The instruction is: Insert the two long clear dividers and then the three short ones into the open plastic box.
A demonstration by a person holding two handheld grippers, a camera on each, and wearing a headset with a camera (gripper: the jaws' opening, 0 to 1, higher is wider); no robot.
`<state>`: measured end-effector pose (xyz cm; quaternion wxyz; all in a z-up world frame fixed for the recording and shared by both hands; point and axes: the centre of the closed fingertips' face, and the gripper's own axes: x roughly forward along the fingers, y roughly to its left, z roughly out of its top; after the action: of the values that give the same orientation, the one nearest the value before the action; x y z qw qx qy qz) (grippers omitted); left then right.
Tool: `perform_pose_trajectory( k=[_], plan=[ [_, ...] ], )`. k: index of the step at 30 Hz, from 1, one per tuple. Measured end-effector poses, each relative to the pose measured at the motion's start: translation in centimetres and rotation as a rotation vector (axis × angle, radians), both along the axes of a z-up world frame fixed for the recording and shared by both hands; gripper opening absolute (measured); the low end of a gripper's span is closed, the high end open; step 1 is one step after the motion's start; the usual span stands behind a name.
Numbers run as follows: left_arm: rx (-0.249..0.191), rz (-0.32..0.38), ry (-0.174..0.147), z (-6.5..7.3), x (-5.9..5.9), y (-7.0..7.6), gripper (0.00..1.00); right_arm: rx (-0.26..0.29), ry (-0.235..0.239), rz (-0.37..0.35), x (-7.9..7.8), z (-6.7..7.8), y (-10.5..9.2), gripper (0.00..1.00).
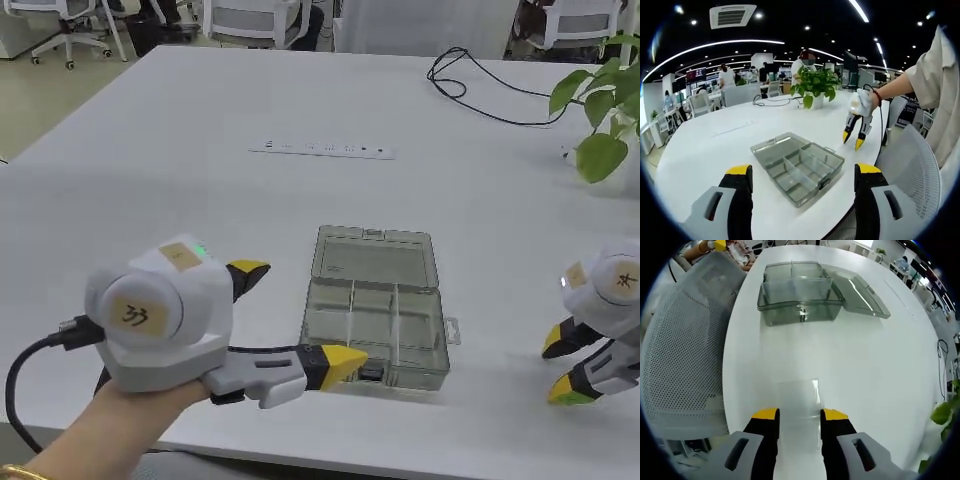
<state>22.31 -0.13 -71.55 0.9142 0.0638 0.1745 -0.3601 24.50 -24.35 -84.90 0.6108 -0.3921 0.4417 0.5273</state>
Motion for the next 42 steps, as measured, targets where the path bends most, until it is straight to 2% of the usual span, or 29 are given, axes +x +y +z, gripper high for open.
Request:
perform_pose_trajectory(
  k=[9,13,16,19,21,25,28,30,37,39,42],
  plan=[
    [0.009,-0.003,0.002,0.0,-0.2,0.3,0.85,0.020,-0.010,-0.029,0.5,-0.1,-0.2,0.32],
    [0.004,-0.007,0.013,0.0,-0.4,0.2,0.81,0.036,-0.040,-0.028,0.8,0.4,0.0,0.32],
    [0.002,-0.001,0.032,-0.4,-0.5,0.2,0.76,0.030,-0.071,0.006,0.9,1.0,0.4,0.32],
    [-0.007,0.004,0.047,-0.7,-0.5,0.2,0.74,0.043,-0.104,0.028,0.8,2.0,1.2,0.32],
    [-0.017,0.007,0.054,-0.7,-0.5,0.1,0.71,0.056,-0.139,0.043,1.6,2.4,1.5,0.32],
    [-0.055,0.014,0.076,-0.8,-0.5,-0.2,0.66,0.098,-0.205,0.069,1.5,4.6,3.6,0.32],
    [-0.096,0.017,0.106,-0.9,-0.5,-0.5,0.61,0.119,-0.246,0.075,1.5,6.0,5.0,0.32],
    [-0.130,0.023,0.118,-0.8,-0.5,-0.7,0.59,0.140,-0.286,0.088,1.9,6.3,5.8,0.32],
    [-0.253,0.043,0.163,-0.3,-0.1,-1.5,0.50,0.213,-0.359,0.102,1.8,9.1,9.3,0.32],
    [-0.280,0.044,0.178,-0.1,-0.1,-1.6,0.46,0.239,-0.373,0.110,1.8,9.8,10.3,0.32],
    [-0.301,0.040,0.184,0.1,0.0,-1.7,0.43,0.266,-0.397,0.123,2.1,10.2,11.5,0.32]
  ],
)
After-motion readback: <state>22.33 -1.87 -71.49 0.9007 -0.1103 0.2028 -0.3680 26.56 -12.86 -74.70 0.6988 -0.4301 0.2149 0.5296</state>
